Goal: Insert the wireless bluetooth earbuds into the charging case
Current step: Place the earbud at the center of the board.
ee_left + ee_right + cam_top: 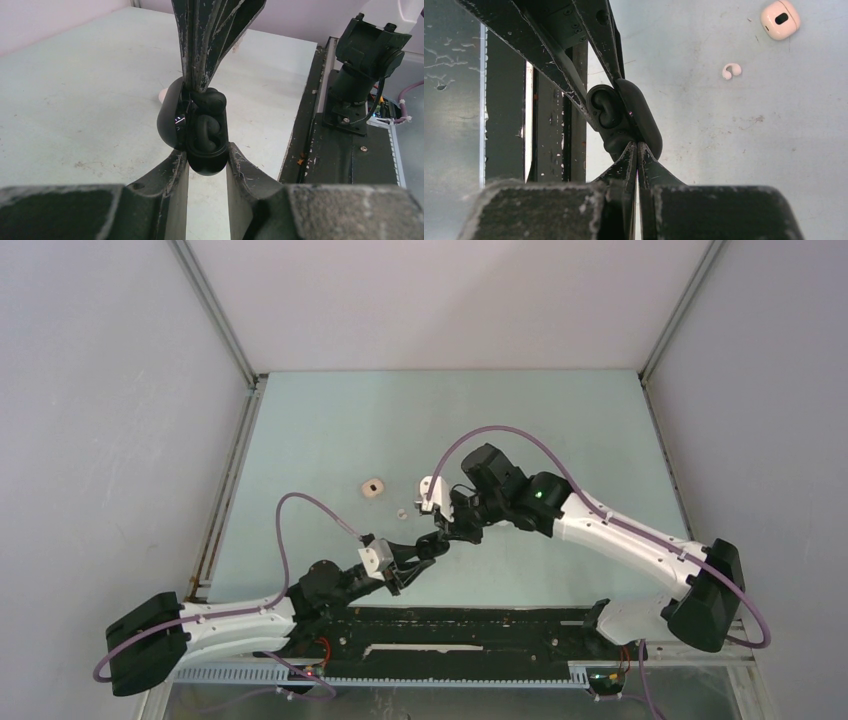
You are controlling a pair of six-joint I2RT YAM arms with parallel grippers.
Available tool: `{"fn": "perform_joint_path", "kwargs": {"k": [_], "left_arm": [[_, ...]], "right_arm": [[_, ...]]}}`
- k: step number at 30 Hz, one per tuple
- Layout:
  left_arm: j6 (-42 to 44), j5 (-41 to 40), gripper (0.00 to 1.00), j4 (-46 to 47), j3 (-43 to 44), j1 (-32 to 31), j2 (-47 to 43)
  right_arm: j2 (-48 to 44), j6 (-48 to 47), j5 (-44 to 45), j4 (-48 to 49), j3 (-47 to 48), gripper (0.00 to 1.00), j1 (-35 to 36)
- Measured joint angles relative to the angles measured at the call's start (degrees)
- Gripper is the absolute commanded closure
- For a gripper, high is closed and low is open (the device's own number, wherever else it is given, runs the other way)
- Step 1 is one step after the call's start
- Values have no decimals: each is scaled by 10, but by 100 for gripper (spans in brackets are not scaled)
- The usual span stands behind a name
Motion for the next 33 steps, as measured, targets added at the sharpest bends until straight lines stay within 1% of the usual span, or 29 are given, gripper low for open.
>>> {"fn": "perform_joint_path", "kwargs": {"k": [15, 18, 21, 26, 30, 33], "left_arm": [[-12, -13, 100, 0, 0, 4, 5], [-11, -31, 100, -5, 0, 4, 5], [-11, -61, 100, -22, 0, 4, 4], [-10, -100, 100, -52, 0, 4, 4], [-10, -115, 100, -63, 0, 5, 4], [-10, -121, 100, -71, 0, 5, -4]], "right_arm": [[0, 2, 61, 11, 0, 100, 28], [-9, 1, 66, 7, 0, 100, 24], [-22, 2, 61, 0, 0, 100, 8], [-35, 7, 50, 2, -24, 100, -57], [-28, 21, 62, 6, -57, 100, -89], [-6, 43, 84, 26, -80, 100, -102]]}}
